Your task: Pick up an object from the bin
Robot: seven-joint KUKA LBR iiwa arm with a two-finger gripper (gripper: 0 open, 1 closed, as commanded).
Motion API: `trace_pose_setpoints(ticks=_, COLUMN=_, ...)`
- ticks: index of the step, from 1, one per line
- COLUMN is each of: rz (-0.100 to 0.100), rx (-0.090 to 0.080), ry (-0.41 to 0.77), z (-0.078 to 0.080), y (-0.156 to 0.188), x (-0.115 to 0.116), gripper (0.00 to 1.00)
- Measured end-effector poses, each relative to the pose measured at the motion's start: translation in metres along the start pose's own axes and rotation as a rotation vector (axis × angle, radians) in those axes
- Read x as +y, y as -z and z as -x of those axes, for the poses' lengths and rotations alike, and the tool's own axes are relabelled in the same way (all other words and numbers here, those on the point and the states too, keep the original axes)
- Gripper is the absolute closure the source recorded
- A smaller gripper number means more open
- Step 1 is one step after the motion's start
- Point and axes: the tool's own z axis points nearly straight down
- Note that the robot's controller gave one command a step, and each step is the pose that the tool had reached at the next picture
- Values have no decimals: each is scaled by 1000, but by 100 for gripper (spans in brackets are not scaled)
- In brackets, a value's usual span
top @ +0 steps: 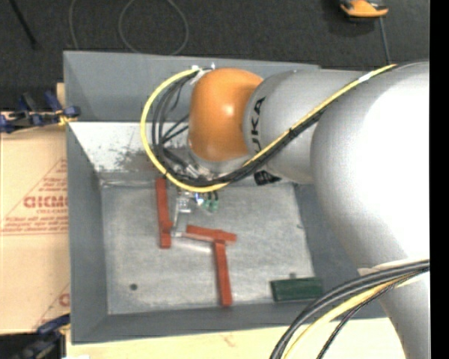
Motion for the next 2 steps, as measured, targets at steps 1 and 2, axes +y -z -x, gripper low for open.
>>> trace_pose_setpoints(ticks=1, rz=2, rx=-1, ry=527, z=2, y=-40, x=20, gripper=0)
trace_pose_setpoints(ticks=2, rz=3, rx=0, ry=924, z=33, y=-41, x=40, gripper=0)
